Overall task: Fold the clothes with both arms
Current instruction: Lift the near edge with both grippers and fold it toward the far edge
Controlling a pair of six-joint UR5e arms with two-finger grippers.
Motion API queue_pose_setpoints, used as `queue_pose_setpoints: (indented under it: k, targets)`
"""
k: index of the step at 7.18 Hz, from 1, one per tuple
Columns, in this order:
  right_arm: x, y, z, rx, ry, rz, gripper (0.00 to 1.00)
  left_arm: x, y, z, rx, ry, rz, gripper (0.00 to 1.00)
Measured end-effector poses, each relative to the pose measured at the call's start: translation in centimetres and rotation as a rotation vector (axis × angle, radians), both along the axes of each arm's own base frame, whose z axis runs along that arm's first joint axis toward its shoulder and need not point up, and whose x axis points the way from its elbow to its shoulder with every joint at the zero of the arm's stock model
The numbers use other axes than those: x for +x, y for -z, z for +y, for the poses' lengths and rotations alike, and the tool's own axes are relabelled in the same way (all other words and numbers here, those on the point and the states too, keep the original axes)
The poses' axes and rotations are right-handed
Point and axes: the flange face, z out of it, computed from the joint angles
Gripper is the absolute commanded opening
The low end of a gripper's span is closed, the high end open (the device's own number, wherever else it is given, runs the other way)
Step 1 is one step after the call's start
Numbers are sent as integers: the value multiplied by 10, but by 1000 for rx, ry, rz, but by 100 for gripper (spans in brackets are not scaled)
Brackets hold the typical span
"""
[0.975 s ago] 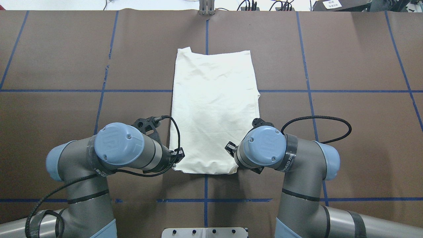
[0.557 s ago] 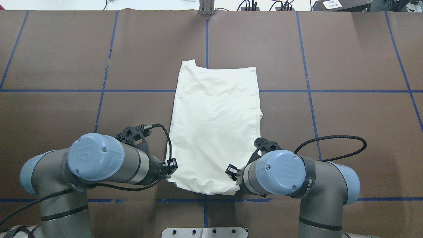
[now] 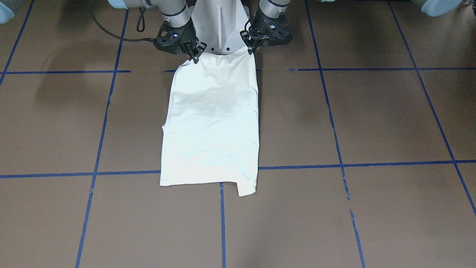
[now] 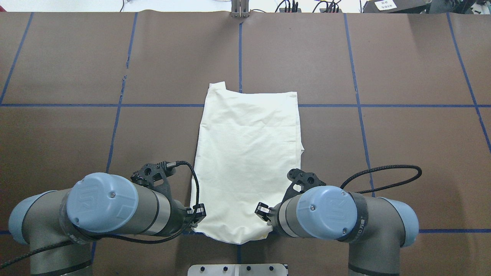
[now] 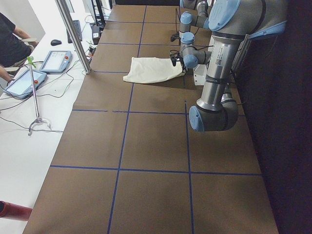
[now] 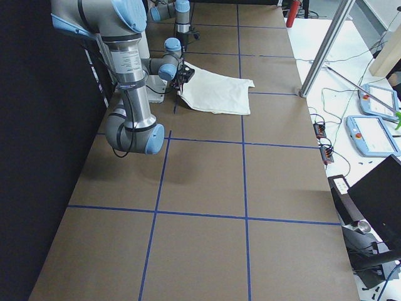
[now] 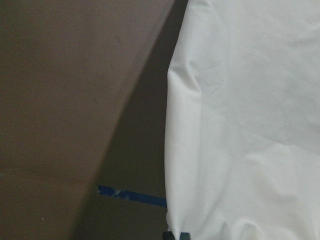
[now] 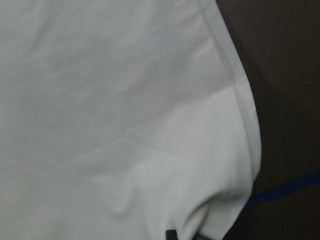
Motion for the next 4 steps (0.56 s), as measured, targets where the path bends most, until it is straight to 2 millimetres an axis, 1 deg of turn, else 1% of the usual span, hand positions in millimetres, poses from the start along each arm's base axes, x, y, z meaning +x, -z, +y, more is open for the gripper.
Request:
queue_pose_setpoints:
  k: [1,2,3,4]
  targets:
    - [12,1,-26,21,-20,-19,0,-4,6,-12,15,16,9,0]
    - [30,1,-58,29,-27,-33,0,-14,15,-41,37,45,23,0]
    - [50,-1,-91,23,-25,-41,0,-25,24,-79,42,71,34,0]
    - [66,-5,-125,12,-24,-41,0,-29,32,-125,46,104,40,0]
